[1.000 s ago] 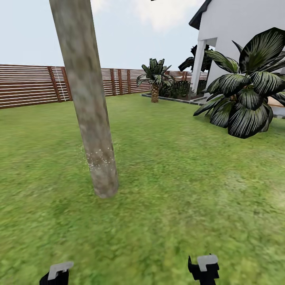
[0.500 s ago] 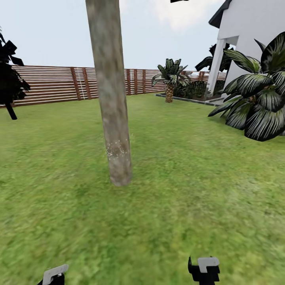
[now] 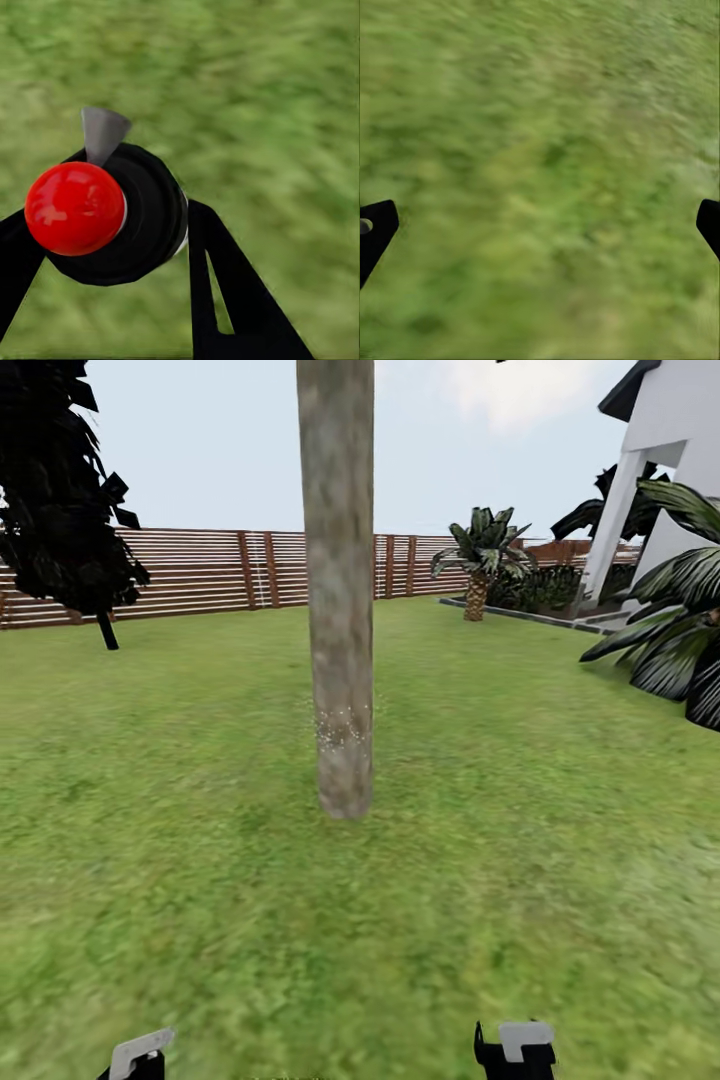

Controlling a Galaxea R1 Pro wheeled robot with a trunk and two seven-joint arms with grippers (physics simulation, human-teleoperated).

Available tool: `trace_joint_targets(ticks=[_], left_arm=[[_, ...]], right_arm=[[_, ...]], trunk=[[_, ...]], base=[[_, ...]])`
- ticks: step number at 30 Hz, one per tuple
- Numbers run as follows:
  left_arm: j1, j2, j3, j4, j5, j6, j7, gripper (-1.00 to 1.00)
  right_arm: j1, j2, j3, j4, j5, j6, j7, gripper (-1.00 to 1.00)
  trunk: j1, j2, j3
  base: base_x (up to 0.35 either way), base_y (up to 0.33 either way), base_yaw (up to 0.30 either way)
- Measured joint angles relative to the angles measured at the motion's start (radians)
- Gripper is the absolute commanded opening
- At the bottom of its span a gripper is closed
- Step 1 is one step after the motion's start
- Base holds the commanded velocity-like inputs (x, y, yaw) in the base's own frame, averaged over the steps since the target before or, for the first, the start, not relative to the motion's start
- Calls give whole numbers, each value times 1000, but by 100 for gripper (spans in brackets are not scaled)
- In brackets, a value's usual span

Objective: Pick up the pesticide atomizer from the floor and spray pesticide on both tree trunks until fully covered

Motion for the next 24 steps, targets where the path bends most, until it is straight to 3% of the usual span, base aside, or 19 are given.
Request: trace_joint_targets(ticks=[18, 24], left_arm=[[0, -2, 0, 1, 2, 1, 1, -100], [1, -4, 0, 2, 2, 0, 1, -100]], right_arm=[[2, 0, 0, 0, -1, 0, 0, 100], [2, 0, 0, 0, -1, 0, 0, 100]], trunk=[[0, 0, 0], [1, 0, 0]], base=[[-2, 0, 283], [-263, -20, 283]])
